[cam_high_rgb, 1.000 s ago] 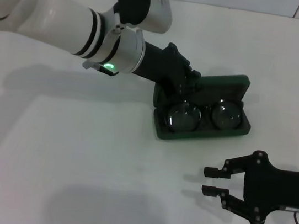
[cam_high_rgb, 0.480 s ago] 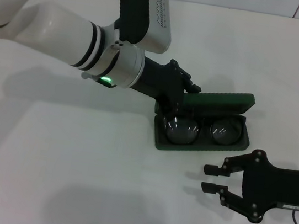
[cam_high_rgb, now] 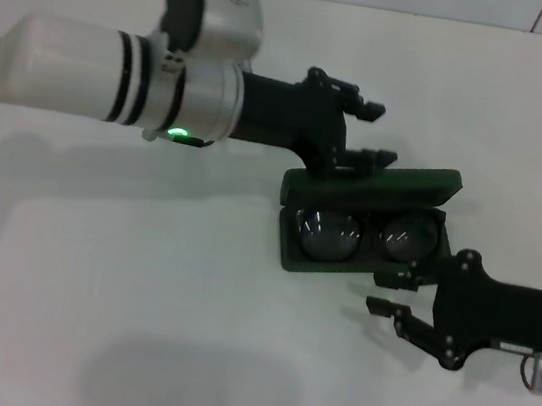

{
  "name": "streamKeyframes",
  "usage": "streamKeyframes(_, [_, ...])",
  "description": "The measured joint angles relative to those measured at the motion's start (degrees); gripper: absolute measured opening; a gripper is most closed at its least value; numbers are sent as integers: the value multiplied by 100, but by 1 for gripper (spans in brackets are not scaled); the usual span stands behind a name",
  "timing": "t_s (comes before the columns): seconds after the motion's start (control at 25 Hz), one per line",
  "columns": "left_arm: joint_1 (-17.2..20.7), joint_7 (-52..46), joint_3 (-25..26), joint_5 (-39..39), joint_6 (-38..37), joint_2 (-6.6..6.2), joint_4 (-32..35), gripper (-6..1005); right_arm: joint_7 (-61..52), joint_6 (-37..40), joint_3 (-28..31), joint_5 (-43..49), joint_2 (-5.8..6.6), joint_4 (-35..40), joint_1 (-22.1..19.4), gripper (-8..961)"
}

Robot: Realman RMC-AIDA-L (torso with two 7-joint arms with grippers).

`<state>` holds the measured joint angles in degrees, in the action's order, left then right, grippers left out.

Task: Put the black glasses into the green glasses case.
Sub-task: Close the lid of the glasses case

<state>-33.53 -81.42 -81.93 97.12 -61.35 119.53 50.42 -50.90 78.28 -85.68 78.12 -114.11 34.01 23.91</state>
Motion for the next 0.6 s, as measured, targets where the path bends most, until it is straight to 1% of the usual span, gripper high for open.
streamKeyframes(0.16, [261,17,311,-532,-15,20,3,543,-231,-479,-3,12,-84,245,-3,268])
streamKeyframes(0.36, [484,232,404,-1438,-73,6,-309,543,-817,-1205,-65,345,-154,797,28,270])
streamKeyframes(0.4, [529,299,406,-1550,-73,6,-344,543,-1064,-1380,-95,542,-165,978,55,270])
streamKeyframes(0.6, [705,470,407,-1802,-76,10,-425,543,-1521,-1995,-392,954,-172,1428,98,271])
